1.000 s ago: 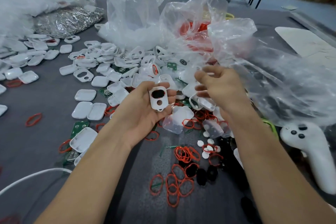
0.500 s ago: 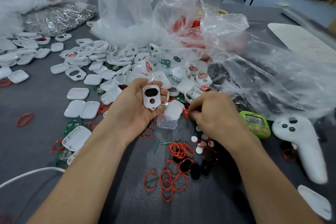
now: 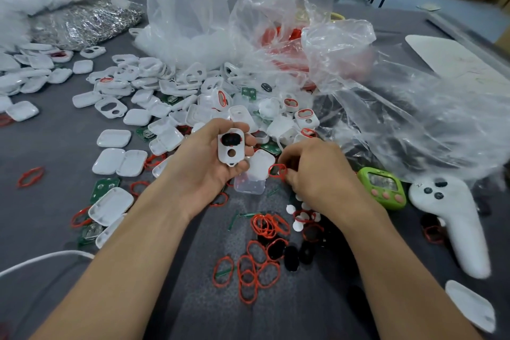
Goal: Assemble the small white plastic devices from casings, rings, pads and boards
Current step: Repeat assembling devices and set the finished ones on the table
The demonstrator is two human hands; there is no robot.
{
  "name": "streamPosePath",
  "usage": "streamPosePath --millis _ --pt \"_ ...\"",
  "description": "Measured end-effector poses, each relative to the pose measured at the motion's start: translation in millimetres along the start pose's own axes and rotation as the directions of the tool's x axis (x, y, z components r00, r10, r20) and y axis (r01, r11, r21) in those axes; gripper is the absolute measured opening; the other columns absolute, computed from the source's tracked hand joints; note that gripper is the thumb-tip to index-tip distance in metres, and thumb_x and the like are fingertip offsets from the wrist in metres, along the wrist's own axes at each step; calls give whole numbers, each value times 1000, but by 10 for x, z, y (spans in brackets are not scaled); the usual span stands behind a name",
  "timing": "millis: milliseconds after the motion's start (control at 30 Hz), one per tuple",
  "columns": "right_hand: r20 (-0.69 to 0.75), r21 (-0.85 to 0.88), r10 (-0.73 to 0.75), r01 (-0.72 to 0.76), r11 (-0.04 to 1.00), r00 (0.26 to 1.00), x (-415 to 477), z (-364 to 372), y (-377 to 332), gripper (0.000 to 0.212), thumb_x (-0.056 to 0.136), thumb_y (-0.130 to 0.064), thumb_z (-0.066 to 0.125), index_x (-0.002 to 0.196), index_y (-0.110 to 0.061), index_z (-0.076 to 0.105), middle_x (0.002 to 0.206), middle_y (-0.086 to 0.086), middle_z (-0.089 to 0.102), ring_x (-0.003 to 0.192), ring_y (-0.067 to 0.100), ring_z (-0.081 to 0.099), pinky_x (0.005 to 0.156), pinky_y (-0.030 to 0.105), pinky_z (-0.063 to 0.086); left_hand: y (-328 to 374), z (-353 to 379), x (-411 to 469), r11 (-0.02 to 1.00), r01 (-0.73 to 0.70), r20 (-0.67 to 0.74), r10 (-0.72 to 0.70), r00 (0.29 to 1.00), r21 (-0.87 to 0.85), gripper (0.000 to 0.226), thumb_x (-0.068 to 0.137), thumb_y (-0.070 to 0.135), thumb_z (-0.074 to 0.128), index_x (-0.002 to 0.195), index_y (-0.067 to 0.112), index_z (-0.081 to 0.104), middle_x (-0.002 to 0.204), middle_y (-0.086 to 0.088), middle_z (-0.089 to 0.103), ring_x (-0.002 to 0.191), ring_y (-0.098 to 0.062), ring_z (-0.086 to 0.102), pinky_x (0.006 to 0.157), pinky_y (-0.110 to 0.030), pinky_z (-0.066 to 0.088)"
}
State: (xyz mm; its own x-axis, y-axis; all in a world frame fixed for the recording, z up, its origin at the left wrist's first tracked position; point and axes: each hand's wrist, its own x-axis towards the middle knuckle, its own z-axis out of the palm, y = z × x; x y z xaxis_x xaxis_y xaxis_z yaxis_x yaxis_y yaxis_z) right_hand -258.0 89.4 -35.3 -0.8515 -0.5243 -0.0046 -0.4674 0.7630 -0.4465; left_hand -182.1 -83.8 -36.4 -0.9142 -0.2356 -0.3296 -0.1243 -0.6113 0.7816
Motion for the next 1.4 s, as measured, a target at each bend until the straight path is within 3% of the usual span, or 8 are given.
streamPosePath --millis 167,367,567,733,967,1033,1167,1400 --pt "23 -100 -61 63 993 998 -53 20 -12 17 84 -24 74 80 -30 59 82 -9 59 81 20 56 69 30 41 -10 -6 6 1000 -11 1 11 1000 13 19 99 17 50 101 5 64 90 -13 63 76 -20 58 66 -31 43" --pt "-5 -45 -98 98 994 995 -97 27 -63 12 81 -17 73 77 -25 65 75 -8 62 72 16 60 65 33 53 -14 -6 9 1000 -11 18 11 1000 25 16 97 18 53 100 7 65 92 -13 63 75 -19 58 68 -31 42" --pt "138 145 -41 21 989 990 -121 -86 -60 14 74 -42 83 85 -32 81 65 -14 69 61 1 61 51 10 44 -9 -15 10 999 -21 20 20 1000 34 18 98 17 51 103 7 64 94 -13 63 78 -20 58 69 -32 43" --pt "82 147 9 -21 989 997 -108 -195 -12 15 74 -20 85 80 -33 80 65 -19 71 65 -7 65 55 6 46 -5 -23 11 999 -25 26 24 999 29 17 97 13 49 105 6 63 94 -13 63 79 -20 59 66 -30 44" --pt "-173 44 29 -22 999 985 -122 -73 -78 39 88 -4 59 106 -31 80 96 2 79 91 26 72 84 40 60 -7 -20 25 999 -31 25 30 999 41 16 95 10 50 104 6 62 94 -13 63 79 -20 58 67 -31 42" --pt "-214 50 -51 63 997 975 -129 -67 -98 32 86 -7 63 100 -30 81 91 -1 79 85 20 71 80 34 58 -5 -20 24 999 -32 21 31 999 40 16 94 10 50 104 6 62 93 -13 63 79 -20 58 68 -32 42" --pt "-1 46 -105 105 993 994 -157 -47 -146 18 78 -11 71 75 -26 81 58 -8 68 61 5 63 53 14 48 -6 -13 15 999 -31 21 30 999 38 15 95 10 50 103 6 62 94 -14 62 79 -21 57 68 -32 42" --pt "60 -17 -51 52 999 997 -110 34 -161 20 75 -6 67 75 -23 78 61 -3 67 62 17 65 60 28 55 2 3 -2 999 -35 31 34 999 41 15 95 10 49 103 6 61 89 -12 63 77 -20 57 68 -31 42"
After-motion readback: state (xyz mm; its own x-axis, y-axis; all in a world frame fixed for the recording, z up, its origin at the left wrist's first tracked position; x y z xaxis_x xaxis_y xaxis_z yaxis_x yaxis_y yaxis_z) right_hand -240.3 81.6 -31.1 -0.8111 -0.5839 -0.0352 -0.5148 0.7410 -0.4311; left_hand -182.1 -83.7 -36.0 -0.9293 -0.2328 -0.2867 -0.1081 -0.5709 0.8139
